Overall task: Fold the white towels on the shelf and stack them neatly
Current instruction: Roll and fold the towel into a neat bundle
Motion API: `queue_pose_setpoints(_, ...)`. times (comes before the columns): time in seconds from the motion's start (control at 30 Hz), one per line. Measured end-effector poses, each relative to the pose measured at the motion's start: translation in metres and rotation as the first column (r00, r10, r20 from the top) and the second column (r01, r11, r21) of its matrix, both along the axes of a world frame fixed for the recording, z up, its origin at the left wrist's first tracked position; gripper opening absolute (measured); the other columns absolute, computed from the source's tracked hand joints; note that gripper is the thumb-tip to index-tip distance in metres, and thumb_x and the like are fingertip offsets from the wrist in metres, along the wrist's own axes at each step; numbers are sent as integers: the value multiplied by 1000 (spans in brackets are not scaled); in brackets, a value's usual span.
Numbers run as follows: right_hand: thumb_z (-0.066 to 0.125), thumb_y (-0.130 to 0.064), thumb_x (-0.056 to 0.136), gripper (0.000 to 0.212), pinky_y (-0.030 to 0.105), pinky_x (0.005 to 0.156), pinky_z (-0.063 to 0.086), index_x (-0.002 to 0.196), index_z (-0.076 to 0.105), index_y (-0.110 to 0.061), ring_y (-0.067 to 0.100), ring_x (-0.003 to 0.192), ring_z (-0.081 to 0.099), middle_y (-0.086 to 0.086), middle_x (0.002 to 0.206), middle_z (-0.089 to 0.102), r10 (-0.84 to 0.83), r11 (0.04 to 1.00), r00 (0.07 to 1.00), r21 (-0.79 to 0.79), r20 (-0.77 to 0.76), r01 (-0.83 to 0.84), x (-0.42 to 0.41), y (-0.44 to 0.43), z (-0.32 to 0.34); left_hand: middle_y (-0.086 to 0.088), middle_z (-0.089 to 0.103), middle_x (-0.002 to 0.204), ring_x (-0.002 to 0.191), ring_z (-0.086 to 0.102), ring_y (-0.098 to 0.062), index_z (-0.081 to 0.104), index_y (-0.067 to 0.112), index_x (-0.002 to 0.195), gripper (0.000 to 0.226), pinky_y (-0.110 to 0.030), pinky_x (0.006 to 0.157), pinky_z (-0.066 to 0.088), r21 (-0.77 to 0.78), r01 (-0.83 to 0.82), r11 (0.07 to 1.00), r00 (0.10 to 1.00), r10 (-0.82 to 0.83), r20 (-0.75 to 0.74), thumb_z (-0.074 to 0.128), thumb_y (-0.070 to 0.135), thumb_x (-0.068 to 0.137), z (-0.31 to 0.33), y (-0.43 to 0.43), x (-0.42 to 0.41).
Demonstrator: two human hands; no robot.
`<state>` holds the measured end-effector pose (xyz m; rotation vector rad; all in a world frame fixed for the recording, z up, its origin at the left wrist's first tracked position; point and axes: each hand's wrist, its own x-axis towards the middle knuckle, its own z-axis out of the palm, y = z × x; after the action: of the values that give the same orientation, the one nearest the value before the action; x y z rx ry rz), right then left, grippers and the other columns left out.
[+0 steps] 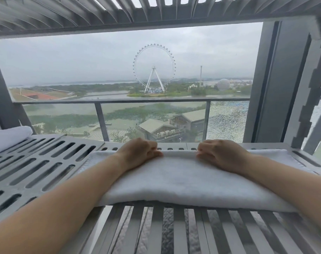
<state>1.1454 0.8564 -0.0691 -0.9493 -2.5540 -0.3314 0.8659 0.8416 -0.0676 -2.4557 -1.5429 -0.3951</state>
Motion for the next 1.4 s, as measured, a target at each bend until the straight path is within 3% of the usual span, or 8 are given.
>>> queue_pose_setpoints(0.17,39,-39,96,35,32,65,42,74,54,-15,26,69,52,7,78,65,-145,981,989,-134,0,143,11,10,10,2,52,65,63,50,-21,45,24,74,30,-27,57,33,67,44,997,996,-49,77,45,49,91,9,-5,-7)
queue_pose_setpoints(0.33,36,-42,96,36,31,64,40,77,54,-17,27,78,57,4,81,64,-208,975,975,-66,82,213,3,10,6,-3,64,86,77,59,-22,56,18,88,32,-29,63,42,101,44,994,999,-43,-11,44,47,93,0,-12,-5)
queue_pose_setpoints(0.43,40,-41,95,33,29,62,38,82,57,-16,22,77,55,-3,82,58,-123,992,992,-37,35,124,-4,7,9,8,53,91,80,54,-14,60,19,89,28,-29,71,44,47,91,995,995,-93,45,49,44,91,8,-19,-18)
queue_pose_setpoints(0.67,48,-48,89,29,30,72,44,97,58,-23,17,86,56,-1,100,63,35,959,996,-277,-82,-57,-66,1,3,12,51,65,58,45,-2,53,29,74,30,-22,58,37,-232,-11,973,981,56,188,49,56,85,8,-27,-56)
queue_pose_setpoints(0.83,47,-52,89,27,29,69,46,93,59,-28,20,83,59,-5,86,63,-30,963,985,-269,-170,-17,-81,4,-12,13,59,87,81,55,-5,57,27,86,39,-21,71,44,-98,49,994,971,-24,239,36,60,82,-9,-31,-60)
queue_pose_setpoints(1.07,47,-43,92,23,31,69,45,90,58,-24,24,82,59,-1,90,64,55,980,989,-181,-140,-80,-80,5,-6,16,48,62,56,45,4,41,30,79,20,-13,50,29,67,28,997,990,-37,135,44,43,93,-6,-27,-56)
queue_pose_setpoints(1.2,48,-36,94,23,30,64,41,88,61,-18,26,78,60,7,85,67,60,980,979,-176,-195,-95,-76,8,0,11,48,62,57,47,-8,41,29,78,25,-25,53,34,40,-35,999,997,32,75,43,49,91,9,-22,-52)
queue_pose_setpoints(1.4,51,-44,90,28,27,65,36,95,65,-20,25,84,61,6,92,70,-11,991,983,-130,-183,-14,-78,9,1,2,57,66,59,48,-15,46,22,73,45,-28,59,41,121,-14,993,975,41,-221,25,56,92,13,-18,-52)
